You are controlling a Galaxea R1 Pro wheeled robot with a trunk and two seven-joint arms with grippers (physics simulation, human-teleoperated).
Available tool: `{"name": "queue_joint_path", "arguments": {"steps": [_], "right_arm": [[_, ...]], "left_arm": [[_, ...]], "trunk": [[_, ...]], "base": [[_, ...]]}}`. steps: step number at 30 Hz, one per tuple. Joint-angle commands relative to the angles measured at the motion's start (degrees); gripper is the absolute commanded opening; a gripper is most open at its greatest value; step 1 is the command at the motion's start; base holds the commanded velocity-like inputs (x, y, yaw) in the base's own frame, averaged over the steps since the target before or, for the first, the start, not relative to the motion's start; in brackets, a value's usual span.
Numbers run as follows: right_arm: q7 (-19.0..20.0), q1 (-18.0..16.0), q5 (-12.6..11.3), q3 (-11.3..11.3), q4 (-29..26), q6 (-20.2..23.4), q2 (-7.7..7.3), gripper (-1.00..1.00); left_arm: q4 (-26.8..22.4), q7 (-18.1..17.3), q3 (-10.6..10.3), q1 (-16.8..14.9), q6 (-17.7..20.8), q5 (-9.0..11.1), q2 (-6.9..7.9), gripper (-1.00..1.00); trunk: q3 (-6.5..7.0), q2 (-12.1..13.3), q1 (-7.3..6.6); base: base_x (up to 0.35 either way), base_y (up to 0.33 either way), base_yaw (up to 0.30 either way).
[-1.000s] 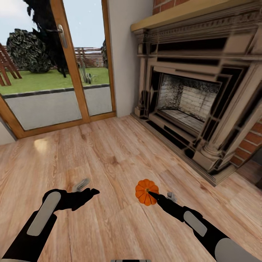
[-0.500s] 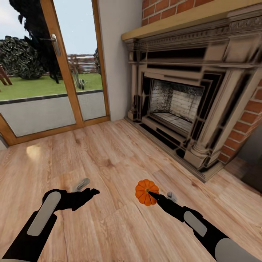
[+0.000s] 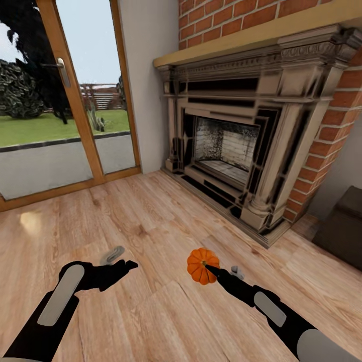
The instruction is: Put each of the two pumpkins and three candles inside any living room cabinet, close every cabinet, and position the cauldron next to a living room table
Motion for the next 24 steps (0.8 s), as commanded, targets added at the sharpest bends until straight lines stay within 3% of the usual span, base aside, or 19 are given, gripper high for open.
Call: {"name": "queue_joint_path", "arguments": {"steps": [1, 7, 24], "right_arm": [[-0.03, -0.07, -0.57, 0.3, 0.01, 0.11, -0.06, -1.0], [-0.01, -0.07, -0.58, 0.3, 0.02, 0.11, -0.06, -1.0], [-0.01, -0.07, -0.58, 0.29, 0.02, 0.11, -0.06, -1.0]], "left_arm": [[-0.07, 0.6, -0.07, -0.03, -0.01, 0.56, 0.05, 1.0], [-0.07, 0.6, -0.07, -0.03, -0.01, 0.56, 0.06, 1.0], [-0.07, 0.6, 0.05, -0.03, -0.01, 0.56, 0.06, 1.0]], "trunk": [[0.09, -0.01, -0.05], [0.94, 0.07, -0.21], [2.63, 6.86, -3.92]], "base": [[-0.091, 0.0, -0.165], [-0.097, 0.0, -0.165], [-0.078, 0.0, -0.166]]}}
